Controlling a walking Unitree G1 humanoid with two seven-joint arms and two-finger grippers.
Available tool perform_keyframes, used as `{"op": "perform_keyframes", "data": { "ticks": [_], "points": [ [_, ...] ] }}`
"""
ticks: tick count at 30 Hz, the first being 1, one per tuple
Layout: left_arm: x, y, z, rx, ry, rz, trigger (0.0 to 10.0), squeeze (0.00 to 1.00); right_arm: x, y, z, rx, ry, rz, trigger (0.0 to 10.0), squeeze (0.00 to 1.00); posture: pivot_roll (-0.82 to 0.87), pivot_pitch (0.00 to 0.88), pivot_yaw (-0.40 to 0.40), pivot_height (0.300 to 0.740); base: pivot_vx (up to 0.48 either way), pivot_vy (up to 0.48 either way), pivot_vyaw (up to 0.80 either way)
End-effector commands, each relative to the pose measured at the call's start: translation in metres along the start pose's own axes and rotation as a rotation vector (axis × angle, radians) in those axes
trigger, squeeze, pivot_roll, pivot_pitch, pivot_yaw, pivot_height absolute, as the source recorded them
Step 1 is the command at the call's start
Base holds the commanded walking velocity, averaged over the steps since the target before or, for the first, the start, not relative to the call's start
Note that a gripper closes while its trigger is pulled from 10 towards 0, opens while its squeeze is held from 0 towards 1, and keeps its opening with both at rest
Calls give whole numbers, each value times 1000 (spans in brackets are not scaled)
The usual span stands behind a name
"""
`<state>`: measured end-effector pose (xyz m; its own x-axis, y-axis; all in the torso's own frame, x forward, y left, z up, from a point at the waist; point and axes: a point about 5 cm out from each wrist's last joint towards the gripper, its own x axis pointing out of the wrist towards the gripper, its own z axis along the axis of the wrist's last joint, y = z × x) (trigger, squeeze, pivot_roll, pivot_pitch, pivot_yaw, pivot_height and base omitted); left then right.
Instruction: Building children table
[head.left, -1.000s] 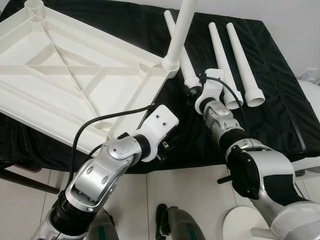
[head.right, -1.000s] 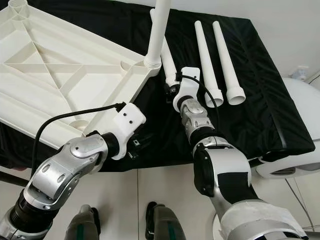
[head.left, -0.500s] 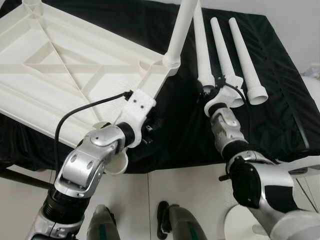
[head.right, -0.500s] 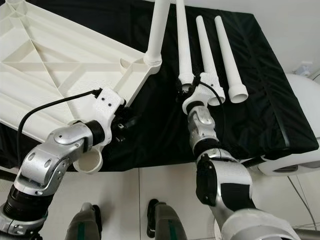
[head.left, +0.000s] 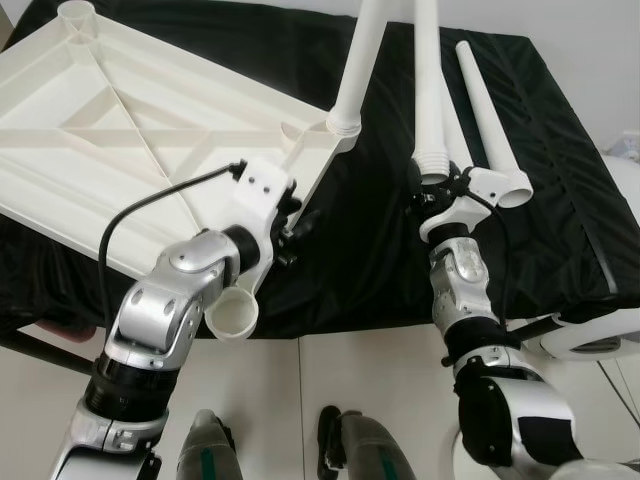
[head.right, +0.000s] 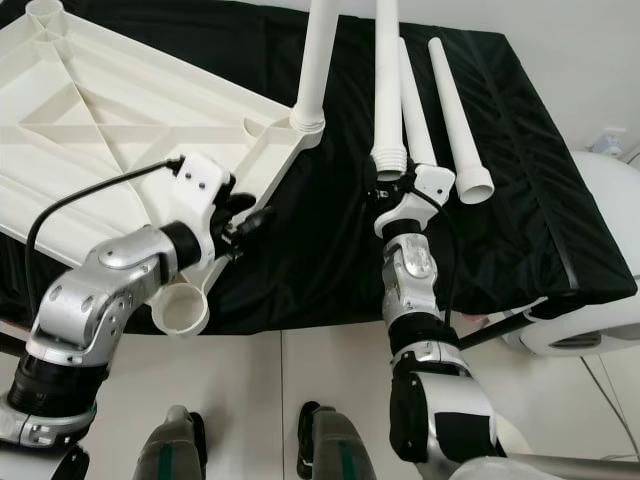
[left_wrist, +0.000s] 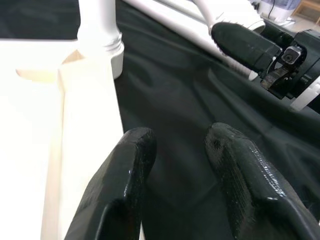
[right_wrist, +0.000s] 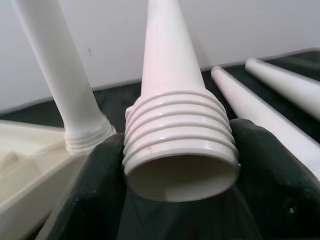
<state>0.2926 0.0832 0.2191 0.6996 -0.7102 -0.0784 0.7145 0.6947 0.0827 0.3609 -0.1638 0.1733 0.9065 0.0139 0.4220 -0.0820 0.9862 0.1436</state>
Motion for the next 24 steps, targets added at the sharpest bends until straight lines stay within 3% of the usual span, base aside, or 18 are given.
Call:
{"op": "perform_keyframes", "data": {
  "ticks": [1, 13, 24],
  "points": [
    [3, -5, -1, -2, -6, -70, 10000, 0, 2, 1, 14, 14, -77, -18, 10000, 0, 64, 78, -41, 740, 0, 0, 0],
    [13, -12, 6, -20, -59, -144, 10000, 0, 12, 33, 67, -11, -295, 96, 10000, 0, 53, 46, -31, 740, 0, 0, 0],
    [9, -4, 20, -58, -129, -158, 10000, 0, 25, 63, 100, 4, -388, 231, 10000, 0, 64, 53, -44, 740, 0, 0, 0]
  ]
}}
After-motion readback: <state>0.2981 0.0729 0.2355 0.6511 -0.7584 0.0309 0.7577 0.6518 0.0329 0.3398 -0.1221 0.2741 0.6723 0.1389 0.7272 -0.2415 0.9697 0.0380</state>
